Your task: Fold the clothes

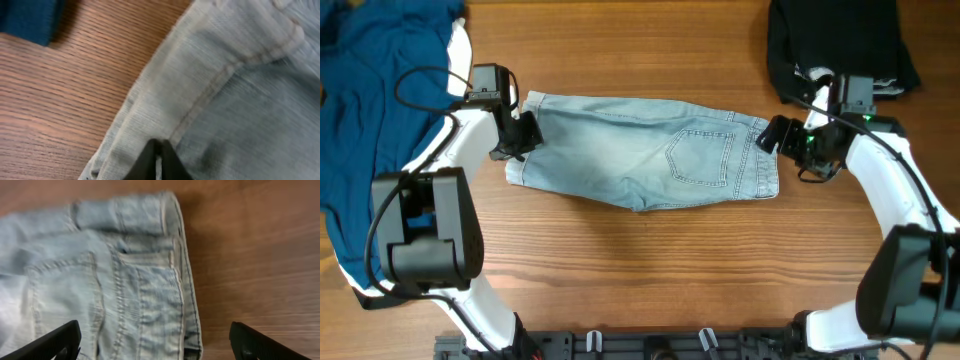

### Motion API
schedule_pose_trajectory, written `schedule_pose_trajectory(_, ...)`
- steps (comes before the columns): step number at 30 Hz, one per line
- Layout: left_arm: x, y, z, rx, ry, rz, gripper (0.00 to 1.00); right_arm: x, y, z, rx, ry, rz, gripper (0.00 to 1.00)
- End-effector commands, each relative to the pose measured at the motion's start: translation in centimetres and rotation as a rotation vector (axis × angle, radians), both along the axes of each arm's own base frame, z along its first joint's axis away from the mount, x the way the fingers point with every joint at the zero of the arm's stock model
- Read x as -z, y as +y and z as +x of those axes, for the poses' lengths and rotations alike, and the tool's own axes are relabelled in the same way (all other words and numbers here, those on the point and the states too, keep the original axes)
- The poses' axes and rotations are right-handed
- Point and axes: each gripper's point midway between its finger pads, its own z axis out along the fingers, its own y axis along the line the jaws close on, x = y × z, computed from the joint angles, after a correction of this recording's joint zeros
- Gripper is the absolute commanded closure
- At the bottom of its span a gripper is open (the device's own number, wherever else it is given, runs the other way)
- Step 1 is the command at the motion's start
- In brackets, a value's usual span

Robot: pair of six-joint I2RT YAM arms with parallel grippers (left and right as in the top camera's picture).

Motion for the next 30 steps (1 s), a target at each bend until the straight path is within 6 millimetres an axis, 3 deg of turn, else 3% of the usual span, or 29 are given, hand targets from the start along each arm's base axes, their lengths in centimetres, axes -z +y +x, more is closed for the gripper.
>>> schedule_pose_trajectory(1, 0.9, 0.6, -0.2, -0.059, 0.015, 0.019, 0.96, 2.8, 1.8, -0.9, -0.029, 0.057, 0.099, 0.04)
schedule_pose_trajectory(7, 2.2, 0.7, -0.5, -0.1, 0.046, 0.016, 0.96, 5.3, 2.3, -1.6, -0.057, 0.118, 0.131, 0.05)
schedule_pose_trajectory(13, 2.3, 0.7, -0.6, -0.1, 0.051, 0.015, 0.96, 9.3, 5.2, -3.1, -0.053, 0.206, 0.26, 0.24)
schedule_pose_trajectory(14, 2.3, 0.7, -0.7, -0.1, 0.054, 0.015, 0.96, 10.3, 5.5, -3.4, -0.022, 0.224, 0.268, 0.32)
schedule_pose_trajectory(16, 2.3, 0.7, -0.9, -0.1, 0.064, 0.016, 0.96, 10.7, 5.3, -2.7, -0.006, 0.203, 0.269, 0.64)
schedule_pose_trajectory(17, 2.4, 0.7, -1.0, -0.1, 0.068, 0.016, 0.96, 10.5, 5.1, -2.3, -0.001, 0.187, 0.268, 0.85)
schedule_pose_trajectory(18, 2.4, 0.7, -1.1, -0.102, 0.071, 0.015, 0.96, 10.1, 4.5, -1.9, 0.014, 0.171, 0.269, 0.96)
schedule_pose_trajectory(20, 2.4, 0.5, -1.4, -0.124, 0.084, 0.001, 0.96, 8.8, 2.8, -0.9, 0.028, 0.135, 0.271, 0.96)
schedule_pose_trajectory(22, 2.4, -0.9, -1.7, -0.106, 0.101, -0.079, 0.96, 6.1, 1.6, 0.2, -0.034, 0.082, 0.299, 0.96)
schedule_pose_trajectory(25, 2.2, -3.3, -2.6, -0.13, 0.152, -0.223, 0.96, 0.5, -1.1, 2.3, -0.095, 0.049, 0.273, 0.96)
schedule_pose_trajectory(28, 1.8, -4.8, -2.9, -0.135, 0.173, -0.319, 0.96, -4.4, -1.6, 3.9, -0.185, -0.006, 0.244, 0.96)
schedule_pose_trajectory(30, 1.6, -5.6, -3.0, -0.137, 0.179, -0.346, 0.96, -7.7, -0.9, 4.6, -0.245, -0.035, 0.227, 0.96)
